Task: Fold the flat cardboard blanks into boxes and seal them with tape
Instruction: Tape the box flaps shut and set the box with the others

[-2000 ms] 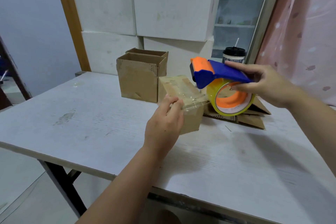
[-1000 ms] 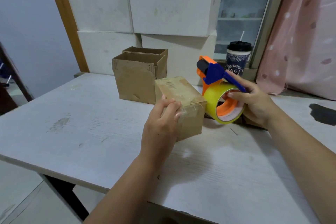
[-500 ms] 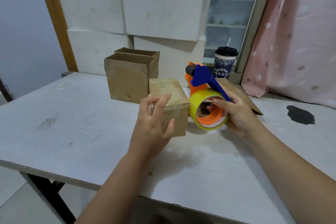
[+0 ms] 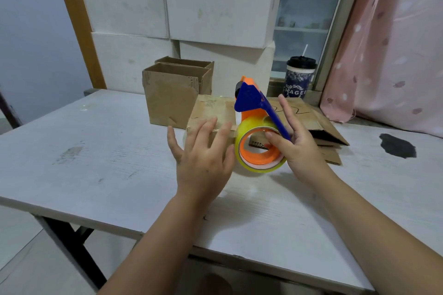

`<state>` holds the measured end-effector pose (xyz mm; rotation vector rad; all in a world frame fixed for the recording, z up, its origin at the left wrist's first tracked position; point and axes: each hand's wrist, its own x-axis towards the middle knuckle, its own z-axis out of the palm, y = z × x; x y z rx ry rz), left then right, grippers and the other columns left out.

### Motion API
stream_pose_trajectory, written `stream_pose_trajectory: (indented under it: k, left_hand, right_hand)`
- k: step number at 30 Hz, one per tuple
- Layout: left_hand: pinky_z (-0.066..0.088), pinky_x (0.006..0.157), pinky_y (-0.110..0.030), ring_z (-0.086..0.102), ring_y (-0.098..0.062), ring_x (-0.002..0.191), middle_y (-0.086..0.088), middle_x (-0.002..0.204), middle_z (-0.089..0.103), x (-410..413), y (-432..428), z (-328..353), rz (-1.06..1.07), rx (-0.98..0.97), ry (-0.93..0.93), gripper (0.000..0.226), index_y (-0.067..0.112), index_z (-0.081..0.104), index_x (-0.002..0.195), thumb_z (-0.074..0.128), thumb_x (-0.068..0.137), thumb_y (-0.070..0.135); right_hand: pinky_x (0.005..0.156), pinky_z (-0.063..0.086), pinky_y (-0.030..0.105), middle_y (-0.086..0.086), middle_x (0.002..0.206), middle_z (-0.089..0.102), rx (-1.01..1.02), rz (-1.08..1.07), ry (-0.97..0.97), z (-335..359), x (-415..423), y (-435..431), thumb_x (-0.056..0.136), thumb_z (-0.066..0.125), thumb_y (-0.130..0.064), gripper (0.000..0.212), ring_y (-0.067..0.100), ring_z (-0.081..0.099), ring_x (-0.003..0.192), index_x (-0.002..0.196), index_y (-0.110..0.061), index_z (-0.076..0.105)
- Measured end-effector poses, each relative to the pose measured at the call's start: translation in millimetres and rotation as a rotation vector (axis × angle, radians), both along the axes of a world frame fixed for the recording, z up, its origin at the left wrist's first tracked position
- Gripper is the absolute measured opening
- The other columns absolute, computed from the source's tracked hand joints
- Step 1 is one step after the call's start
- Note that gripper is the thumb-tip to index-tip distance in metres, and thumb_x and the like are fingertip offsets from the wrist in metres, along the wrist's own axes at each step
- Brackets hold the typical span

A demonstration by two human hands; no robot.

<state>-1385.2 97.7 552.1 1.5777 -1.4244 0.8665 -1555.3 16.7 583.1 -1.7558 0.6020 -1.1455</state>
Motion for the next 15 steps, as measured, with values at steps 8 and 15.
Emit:
stream_pose_trajectory:
  k: [8,15]
  left_hand:
    - [0.016,0.113,-0.045,0.062,-0.019,0.105,0.000,0.106,0.068,3.4,-6.5,-2.0,0.003,-0.007,-0.045,0.022,0.014,0.066,0.105,0.059,0.084,0.015]
    - [0.019,0.112,-0.039,0.066,-0.020,0.098,-0.001,0.102,0.070,3.8,-9.2,1.0,0.044,-0.068,-0.088,0.022,0.015,0.071,0.102,0.055,0.091,0.025]
  right_hand:
    - [0.083,0.050,0.016,-0.019,0.129,0.055,-0.092,0.005,0.110,-0.4,-3.5,-2.8,0.086,0.069,-0.014,0.063,-0.001,0.061,0.107,0.132,-0.050,0.043]
    - [0.083,0.050,0.020,-0.019,0.113,0.055,-0.313,-0.123,0.339,19.4,0.5,-0.2,0.076,0.079,-0.028,0.057,-0.001,0.055,0.102,0.121,-0.033,0.044]
